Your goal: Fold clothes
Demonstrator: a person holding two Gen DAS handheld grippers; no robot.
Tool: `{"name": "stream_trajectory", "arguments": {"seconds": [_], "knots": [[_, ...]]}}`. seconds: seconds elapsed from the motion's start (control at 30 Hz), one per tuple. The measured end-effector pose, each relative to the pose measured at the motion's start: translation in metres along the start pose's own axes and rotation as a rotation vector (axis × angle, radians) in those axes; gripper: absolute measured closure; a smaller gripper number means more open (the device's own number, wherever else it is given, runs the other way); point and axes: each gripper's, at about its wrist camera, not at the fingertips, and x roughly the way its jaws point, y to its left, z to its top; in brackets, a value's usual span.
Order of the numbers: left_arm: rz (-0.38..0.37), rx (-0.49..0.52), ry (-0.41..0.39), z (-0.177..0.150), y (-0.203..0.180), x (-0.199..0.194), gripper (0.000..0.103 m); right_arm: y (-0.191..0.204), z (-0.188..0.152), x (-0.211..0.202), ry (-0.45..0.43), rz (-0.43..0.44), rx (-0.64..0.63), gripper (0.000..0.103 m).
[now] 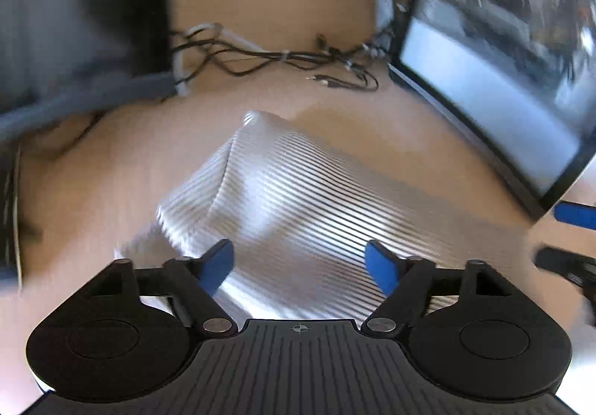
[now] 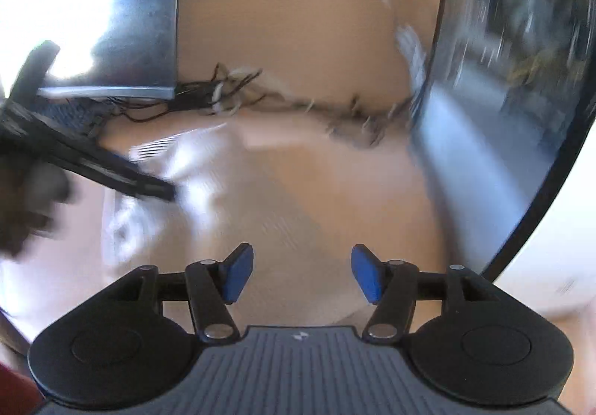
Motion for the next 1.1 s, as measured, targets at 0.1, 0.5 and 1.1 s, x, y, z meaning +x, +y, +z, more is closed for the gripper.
{"name": "stream_trajectory", "arguments": {"seconds": [0.1, 0.5, 1.1], "knots": [[-0.15, -0.087, 0.047, -0.018, -0.014, -0.015, 0.044, -0.015, -0.008, 0.02, 0.019, 0.017, -0.062, 0.061], [-0.058, -0.035, 0.125, -0.02, -0.024, 0.028, 0.05, -0.014, -0.042, 0.049, 0.06, 0.067, -0.091, 0.061], [0.023, 0.291, -0.057, -0.031, 0.006, -0.039, 0.017, 0.097, -0.05, -0.009, 0.07, 0.354, -0.504, 0.041]]}}
